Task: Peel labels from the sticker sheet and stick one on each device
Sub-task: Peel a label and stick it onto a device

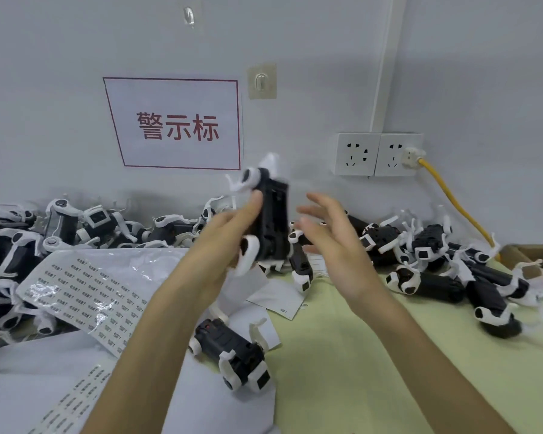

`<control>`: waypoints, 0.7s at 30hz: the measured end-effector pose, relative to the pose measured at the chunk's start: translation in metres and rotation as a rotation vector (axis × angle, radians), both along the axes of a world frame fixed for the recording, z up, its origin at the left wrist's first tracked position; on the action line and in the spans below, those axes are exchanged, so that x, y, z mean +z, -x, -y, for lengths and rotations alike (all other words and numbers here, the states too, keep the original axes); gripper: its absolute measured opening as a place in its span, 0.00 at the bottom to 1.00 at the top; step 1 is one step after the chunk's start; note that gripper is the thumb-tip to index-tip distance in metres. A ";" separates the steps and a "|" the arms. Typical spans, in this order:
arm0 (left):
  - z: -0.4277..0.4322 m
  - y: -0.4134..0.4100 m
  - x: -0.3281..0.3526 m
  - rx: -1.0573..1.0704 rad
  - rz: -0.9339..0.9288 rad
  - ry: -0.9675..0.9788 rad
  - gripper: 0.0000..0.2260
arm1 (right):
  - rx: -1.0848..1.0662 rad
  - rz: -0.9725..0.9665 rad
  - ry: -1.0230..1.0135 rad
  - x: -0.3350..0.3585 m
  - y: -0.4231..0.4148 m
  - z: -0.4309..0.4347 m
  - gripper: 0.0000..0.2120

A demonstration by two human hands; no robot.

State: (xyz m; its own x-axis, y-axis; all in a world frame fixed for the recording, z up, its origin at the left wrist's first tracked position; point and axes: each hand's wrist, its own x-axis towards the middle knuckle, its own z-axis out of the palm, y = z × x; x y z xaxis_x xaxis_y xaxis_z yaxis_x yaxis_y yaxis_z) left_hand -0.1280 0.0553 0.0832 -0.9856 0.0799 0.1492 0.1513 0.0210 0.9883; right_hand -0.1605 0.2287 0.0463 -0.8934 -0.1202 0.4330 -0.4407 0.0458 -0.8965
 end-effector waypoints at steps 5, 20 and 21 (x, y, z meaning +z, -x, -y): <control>0.030 -0.002 0.016 -0.041 0.020 -0.641 0.21 | 0.087 0.555 0.045 -0.042 0.009 0.030 0.12; 0.050 -0.005 0.019 -0.035 -0.045 -0.884 0.10 | -0.297 0.053 -0.644 -0.041 0.036 0.104 0.18; 0.049 -0.005 0.019 -0.026 -0.058 -0.879 0.09 | -0.236 0.051 -0.601 -0.041 0.036 0.105 0.18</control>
